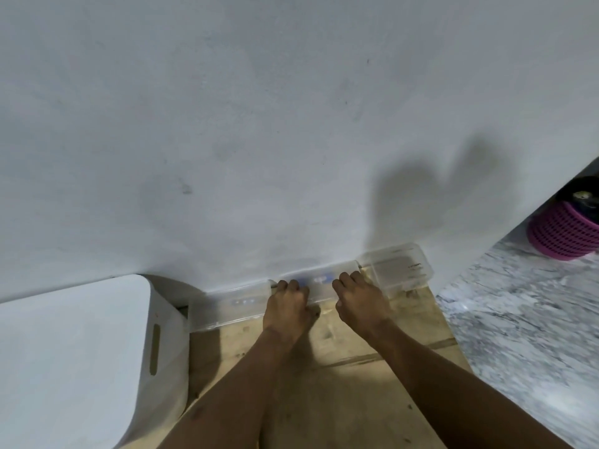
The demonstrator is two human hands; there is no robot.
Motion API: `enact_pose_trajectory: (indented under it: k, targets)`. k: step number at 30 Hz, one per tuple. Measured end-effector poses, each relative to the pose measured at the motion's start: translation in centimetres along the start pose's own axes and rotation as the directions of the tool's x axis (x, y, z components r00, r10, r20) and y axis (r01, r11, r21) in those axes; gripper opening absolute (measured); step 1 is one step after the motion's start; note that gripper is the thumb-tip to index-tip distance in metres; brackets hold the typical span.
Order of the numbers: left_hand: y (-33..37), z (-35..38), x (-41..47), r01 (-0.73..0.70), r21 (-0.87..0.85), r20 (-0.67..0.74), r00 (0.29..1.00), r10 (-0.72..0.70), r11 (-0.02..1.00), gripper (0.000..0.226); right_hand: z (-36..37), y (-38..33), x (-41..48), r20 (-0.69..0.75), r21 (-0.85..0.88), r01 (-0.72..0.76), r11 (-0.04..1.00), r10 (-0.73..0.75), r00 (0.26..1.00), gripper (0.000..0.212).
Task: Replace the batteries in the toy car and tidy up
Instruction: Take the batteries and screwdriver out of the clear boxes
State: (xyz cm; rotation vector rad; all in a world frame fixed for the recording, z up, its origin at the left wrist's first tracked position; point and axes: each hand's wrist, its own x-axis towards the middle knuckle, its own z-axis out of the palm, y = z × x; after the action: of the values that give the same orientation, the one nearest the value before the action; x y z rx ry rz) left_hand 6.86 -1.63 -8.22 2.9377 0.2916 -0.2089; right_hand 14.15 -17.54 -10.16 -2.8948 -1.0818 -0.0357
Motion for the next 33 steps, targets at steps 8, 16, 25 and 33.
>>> enact_pose_trajectory:
  k: [8,16,25,33]
  targets:
    - [-1.2,-2.7,1.0,-0.020,-0.137,-0.040,0.999,0.015,0.990,0.030,-1.5,1.7,0.2,-0.026,0.056,-0.030,0.998,0.031,0.999,0.051]
    - [-2.8,-4.3,1.8,0.016,-0.448,-0.149,0.984,-0.093,0.894,0.020,-1.7,2.6,-1.8,-0.311,0.307,0.012,0.952,0.088,0.946,0.042]
    - [-4.3,-4.1,2.7,-0.097,-0.421,-0.181,0.983,0.021,0.902,0.030,-0.4,-1.3,0.9,-0.126,0.380,0.061,0.923,-0.014,0.992,0.024]
    - [-4.4,-4.6,2.7,-0.145,-0.446,-0.200,0.978,0.059,0.883,0.016,-1.2,-5.8,5.8,0.283,0.253,-0.033,0.967,-0.041,0.958,0.024]
